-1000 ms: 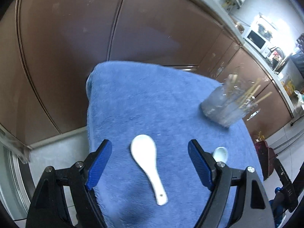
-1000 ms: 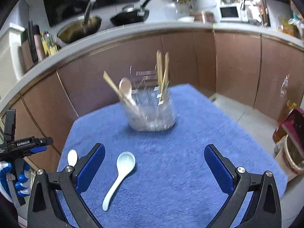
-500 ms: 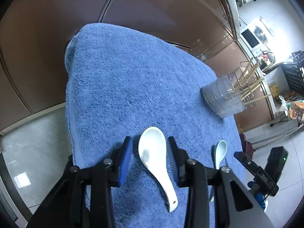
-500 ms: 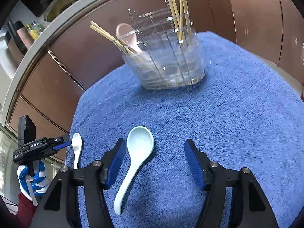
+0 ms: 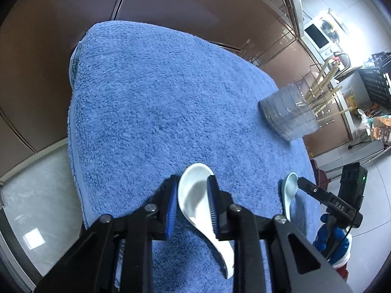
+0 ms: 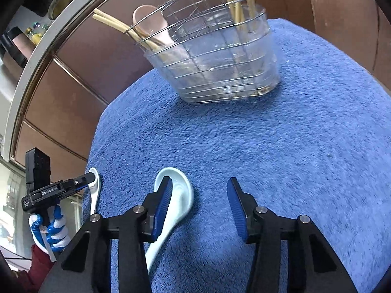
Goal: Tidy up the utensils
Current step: 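Close the left tool on the white spoon while the right tool grasps the light blue spoon, then carry both spoons up and lower them into the glass holder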
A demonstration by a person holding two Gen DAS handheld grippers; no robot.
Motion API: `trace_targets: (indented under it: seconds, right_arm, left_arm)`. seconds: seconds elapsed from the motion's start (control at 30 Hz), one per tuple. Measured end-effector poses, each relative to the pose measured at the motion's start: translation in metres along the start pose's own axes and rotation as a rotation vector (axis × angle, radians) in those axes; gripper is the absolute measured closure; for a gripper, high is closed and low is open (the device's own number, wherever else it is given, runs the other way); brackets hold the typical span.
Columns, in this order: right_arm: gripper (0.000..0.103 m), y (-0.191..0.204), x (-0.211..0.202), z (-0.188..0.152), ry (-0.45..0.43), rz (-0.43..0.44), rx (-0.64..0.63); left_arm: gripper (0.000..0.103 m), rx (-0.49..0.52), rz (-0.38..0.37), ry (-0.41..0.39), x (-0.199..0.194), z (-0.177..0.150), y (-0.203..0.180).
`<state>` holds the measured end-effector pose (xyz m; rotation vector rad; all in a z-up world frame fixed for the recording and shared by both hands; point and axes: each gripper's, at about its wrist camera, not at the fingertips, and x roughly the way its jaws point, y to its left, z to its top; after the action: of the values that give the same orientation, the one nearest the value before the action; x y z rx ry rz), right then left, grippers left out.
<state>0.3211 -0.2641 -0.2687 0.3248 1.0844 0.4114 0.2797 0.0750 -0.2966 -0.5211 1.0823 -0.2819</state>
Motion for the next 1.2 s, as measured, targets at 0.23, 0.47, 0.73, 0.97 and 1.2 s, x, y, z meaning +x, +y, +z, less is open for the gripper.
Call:
trace_targets:
  seconds: [0.23,0.47,0.73,0.97,1.2]
  right_arm:
    - [0.084,0.011,0.016,-0.002,0.065,0.009,-0.042]
    - [0.097,0.024,0.012,-0.009,0.021,-0.024,-0.094]
    - [0.097,0.035,-0.034,-0.021,-0.108,-0.102,-0.150]
    - [0.097,0.048,-0.068,-0.034,-0.210,-0.150,-0.155]
    - [0.097,0.064,-0.098,-0.049,-0.272,-0.182,-0.168]
  left_arm:
    - [0.096,0.020,0.044,0.005,0.004,0.002,-0.003]
    - [0.097,0.048,0.098,-0.031,-0.001,-0.005,-0.014]
    - [0.098,0.122,0.146,-0.116,-0.025,-0.021,-0.030]
    - [0.098,0.195,0.154,-0.192,-0.054,-0.035,-0.049]
    - [0.098,0.226,0.109,-0.245,-0.082,-0.050,-0.060]
